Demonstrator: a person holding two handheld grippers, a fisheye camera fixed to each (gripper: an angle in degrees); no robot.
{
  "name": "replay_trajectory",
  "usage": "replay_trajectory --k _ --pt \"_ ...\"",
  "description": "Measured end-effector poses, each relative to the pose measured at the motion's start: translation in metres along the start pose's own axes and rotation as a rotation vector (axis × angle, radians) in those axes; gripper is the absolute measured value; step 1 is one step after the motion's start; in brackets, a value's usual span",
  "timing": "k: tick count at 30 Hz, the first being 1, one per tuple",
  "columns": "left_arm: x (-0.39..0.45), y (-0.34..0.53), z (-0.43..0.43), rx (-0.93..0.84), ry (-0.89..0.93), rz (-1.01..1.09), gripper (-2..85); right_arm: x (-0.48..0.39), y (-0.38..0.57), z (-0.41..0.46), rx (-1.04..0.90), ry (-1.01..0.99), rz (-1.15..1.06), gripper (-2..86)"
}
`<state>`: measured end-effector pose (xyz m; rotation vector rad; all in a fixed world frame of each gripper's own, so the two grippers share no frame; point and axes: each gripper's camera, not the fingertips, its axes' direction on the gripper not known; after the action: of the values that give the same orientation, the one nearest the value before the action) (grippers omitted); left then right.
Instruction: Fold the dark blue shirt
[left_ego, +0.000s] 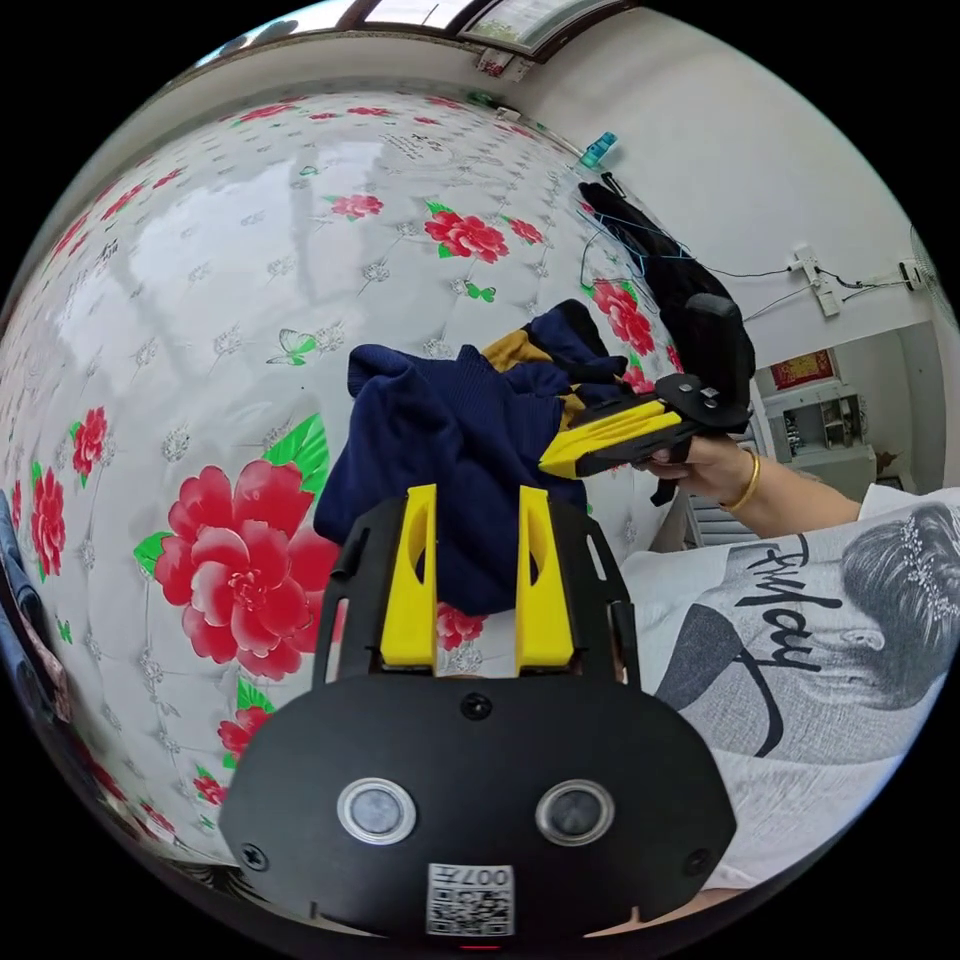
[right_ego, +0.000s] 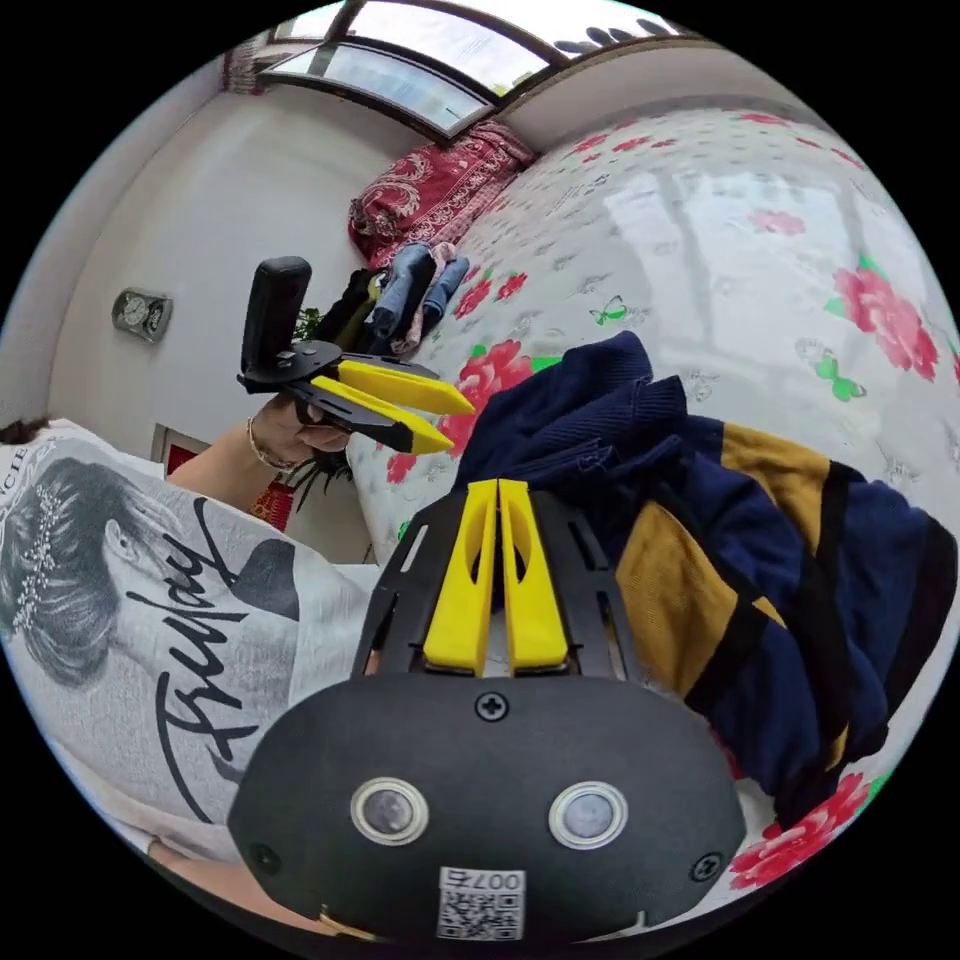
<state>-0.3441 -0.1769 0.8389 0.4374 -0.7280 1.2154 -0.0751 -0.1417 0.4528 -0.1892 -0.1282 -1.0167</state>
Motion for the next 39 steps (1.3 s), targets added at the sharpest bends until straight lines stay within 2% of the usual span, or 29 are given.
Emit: replay_trajectory --k 5,8,10,11,13,16,19,21,23,27,30,31,36,39 --pt "-0.011 0.019 -0.045 0.074 -0.036 -0.053 11.3 -0.083 -0.017 0.026 -0.024 -0.148 -0.293 -0.2" --pt "-0.020 0.036 -0.054 0.061 0.025 -0.087 11.8 -0.138 -0.025 0.069 -0.142 -0.233 -0.484 0.0" --pt "-0.026 0.044 -0.042 0.022 0.107 -0.114 11.2 -0.151 -0.021 0.094 -0.226 -0.247 -0.528 0.3" --pt "-0.028 0.048 -0.029 -0.018 0.167 -0.124 9.0 -0.156 -0.016 0.101 -0.267 -0.261 -0.558 0.6" --pt "-0.024 0.051 -0.010 -0.065 0.171 -0.113 3.0 -0.159 -0.008 0.098 -0.244 -0.290 -0.575 1.5" --pt "-0.016 0.048 0.009 -0.128 0.041 -0.108 -0.5 -0.153 -0.001 0.082 -0.214 -0.287 -0.524 4.6" --pt "-0.016 0.040 0.005 -0.092 -0.019 -0.150 -0.7 -0.123 0.010 0.048 -0.139 -0.071 -0.403 7.5" --pt "-0.020 0.029 -0.011 0.020 -0.030 -0.194 -0.2 -0.084 0.022 0.021 -0.067 0.159 -0.216 9.0" --pt "-0.021 0.011 -0.017 0.065 -0.038 -0.197 1.2 -0.058 0.026 0.010 -0.020 0.254 -0.077 9.4" --pt "0.000 -0.071 0.000 0.039 -0.105 -0.052 5.0 -0.033 0.010 0.033 0.007 0.248 0.064 6.0" --pt "0.023 -0.139 0.030 -0.042 -0.111 0.074 6.7 -0.037 0.008 0.069 -0.138 0.262 0.093 1.5" --pt "0.028 -0.152 0.038 -0.061 -0.115 0.095 7.2 -0.044 0.011 0.070 -0.132 0.278 0.080 1.0" --pt "0.072 -0.222 0.128 -0.337 -0.195 0.260 6.5 -0.117 0.077 0.006 0.109 0.285 -0.003 -0.1" --pt "0.085 -0.245 0.131 -0.321 -0.158 0.247 2.4 -0.150 0.120 -0.041 0.207 0.374 0.010 -0.2"
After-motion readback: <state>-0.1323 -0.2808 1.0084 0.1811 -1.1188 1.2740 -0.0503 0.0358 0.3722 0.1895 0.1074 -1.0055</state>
